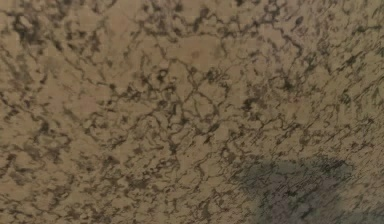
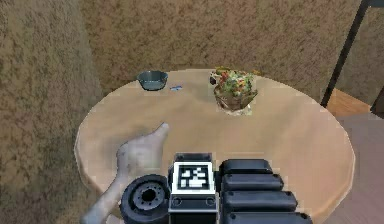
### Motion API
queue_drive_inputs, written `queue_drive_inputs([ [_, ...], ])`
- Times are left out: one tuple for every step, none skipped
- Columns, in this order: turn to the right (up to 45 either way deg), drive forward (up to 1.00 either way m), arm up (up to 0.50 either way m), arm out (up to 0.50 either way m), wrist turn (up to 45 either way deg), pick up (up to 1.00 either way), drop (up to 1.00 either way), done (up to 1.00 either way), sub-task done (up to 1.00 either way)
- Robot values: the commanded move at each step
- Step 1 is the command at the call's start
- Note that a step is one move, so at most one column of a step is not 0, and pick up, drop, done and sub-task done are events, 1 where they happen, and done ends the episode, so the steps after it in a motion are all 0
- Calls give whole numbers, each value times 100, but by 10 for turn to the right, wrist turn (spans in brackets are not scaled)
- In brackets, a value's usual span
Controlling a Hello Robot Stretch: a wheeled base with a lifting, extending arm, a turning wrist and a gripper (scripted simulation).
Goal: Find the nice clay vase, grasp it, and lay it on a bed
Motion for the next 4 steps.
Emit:
queue_drive_inputs([
  [0, 0, 0, 20, 0, 0, 0, 0, 0],
  [0, 0, 0, 0, 450, 0, 0, 0, 0],
  [0, 0, 0, 0, 390, 0, 0, 0, 0],
  [0, 0, -18, 0, 0, 0, 0, 0, 0],
])
